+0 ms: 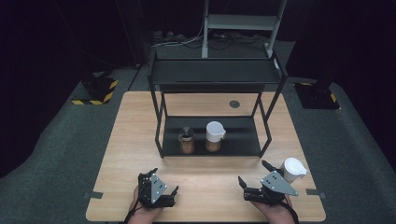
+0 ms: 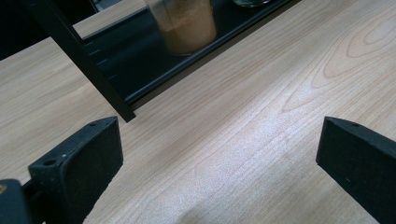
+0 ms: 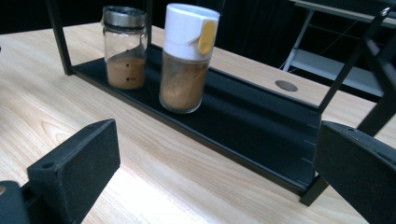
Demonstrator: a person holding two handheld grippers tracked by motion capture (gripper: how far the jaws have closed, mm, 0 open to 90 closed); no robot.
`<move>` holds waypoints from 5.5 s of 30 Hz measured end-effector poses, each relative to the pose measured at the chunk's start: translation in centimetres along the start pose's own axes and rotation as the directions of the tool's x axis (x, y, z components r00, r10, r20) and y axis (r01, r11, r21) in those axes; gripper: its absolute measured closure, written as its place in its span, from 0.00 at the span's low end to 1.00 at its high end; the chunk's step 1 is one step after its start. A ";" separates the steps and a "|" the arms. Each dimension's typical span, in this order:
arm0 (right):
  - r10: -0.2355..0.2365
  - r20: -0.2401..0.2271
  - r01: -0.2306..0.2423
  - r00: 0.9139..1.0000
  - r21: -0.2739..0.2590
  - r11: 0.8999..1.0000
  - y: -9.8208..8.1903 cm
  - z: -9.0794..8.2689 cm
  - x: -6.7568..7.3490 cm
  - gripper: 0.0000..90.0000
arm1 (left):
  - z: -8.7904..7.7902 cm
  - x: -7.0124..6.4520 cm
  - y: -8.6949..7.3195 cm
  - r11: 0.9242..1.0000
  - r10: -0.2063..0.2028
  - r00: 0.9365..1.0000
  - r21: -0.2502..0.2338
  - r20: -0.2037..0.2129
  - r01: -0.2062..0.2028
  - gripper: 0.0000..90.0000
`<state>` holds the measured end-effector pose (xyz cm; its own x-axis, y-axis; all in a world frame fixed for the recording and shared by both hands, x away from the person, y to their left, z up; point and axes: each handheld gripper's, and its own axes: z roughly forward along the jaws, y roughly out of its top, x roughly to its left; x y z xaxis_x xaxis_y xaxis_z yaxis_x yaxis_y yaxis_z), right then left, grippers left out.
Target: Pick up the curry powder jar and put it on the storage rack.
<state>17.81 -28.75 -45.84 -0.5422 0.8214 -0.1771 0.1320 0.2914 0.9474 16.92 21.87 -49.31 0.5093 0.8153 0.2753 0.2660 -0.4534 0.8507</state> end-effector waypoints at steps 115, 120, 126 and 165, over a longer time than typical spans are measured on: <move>0.224 0.129 -0.226 0.966 -0.003 0.974 -6.7 -4.6 -7.8 0.32 | 0.0 -0.1 0.0 1.000 0.006 1.000 0.000 -0.002 -0.006 0.01; 0.224 0.131 -0.224 0.966 -0.012 0.974 -7.0 -4.6 -7.7 0.33 | 0.0 -0.1 0.0 1.000 0.006 1.000 0.000 -0.003 -0.006 0.01; 0.223 0.139 -0.223 0.965 -0.015 0.975 -7.0 -4.6 -7.6 0.33 | 0.0 -0.1 0.0 1.000 0.005 1.000 0.000 -0.001 -0.005 0.01; 0.169 0.113 -0.163 0.979 -0.054 0.985 -4.4 -3.3 -6.0 0.33 | 0.0 0.0 -0.1 1.000 0.003 1.000 -0.003 0.004 -0.003 0.01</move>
<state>17.77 -36.61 -48.07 -0.4148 0.9089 -0.0438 0.1742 0.1266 0.9765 16.88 21.95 -49.33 0.5132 0.8127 0.2760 0.2620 -0.4546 0.8513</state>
